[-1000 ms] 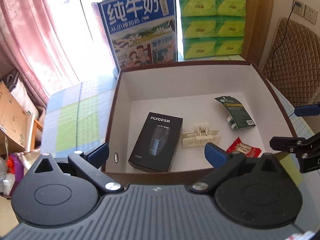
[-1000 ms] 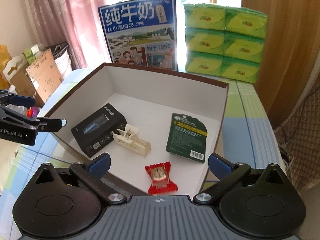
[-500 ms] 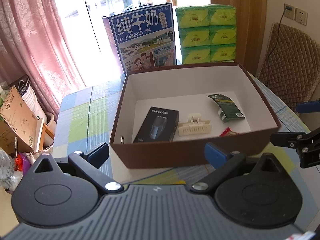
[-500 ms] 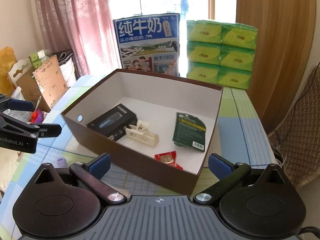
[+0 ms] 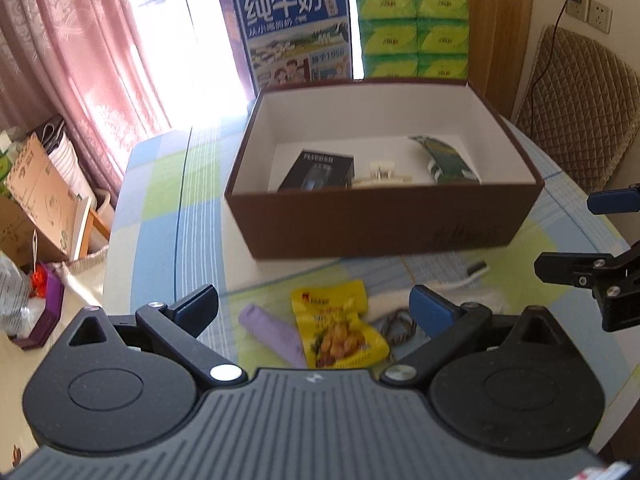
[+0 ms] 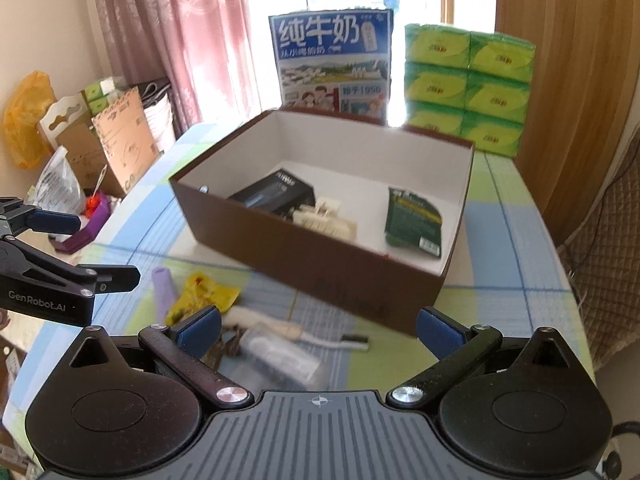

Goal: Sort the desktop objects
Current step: 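Withdraw both tools from the box toward the loose items on the table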

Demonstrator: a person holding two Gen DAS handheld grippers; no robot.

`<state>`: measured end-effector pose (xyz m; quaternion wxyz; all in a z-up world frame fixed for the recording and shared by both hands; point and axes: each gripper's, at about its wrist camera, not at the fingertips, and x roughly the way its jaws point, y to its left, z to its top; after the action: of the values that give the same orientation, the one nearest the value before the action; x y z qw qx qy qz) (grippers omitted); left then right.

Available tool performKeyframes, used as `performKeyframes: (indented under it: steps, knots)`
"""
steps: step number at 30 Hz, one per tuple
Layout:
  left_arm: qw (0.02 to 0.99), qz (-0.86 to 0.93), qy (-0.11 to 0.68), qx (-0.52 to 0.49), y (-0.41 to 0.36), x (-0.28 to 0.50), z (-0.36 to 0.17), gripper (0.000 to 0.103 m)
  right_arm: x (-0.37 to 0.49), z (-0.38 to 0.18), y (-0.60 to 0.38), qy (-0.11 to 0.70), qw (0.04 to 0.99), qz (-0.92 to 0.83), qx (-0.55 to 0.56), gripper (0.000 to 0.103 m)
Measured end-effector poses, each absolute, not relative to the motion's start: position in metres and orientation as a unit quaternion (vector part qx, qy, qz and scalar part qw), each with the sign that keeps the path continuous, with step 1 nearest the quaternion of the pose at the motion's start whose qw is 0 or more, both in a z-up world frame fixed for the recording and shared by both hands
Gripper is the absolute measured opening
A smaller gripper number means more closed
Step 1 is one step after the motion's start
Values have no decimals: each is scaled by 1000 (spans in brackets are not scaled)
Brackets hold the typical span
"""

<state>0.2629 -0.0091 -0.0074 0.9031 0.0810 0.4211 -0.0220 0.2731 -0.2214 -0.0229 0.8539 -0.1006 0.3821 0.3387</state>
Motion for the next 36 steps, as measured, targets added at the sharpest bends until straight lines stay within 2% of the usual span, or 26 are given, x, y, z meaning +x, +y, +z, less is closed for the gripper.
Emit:
performKeyframes:
  steps: [21, 36]
  knots:
    - [866, 6, 495, 71, 3, 219, -61, 100, 242, -71, -232, 450, 825, 322, -114, 101]
    - [852, 26, 519, 59, 15, 209, -79, 100, 241, -90, -231, 471, 814, 318, -120, 101]
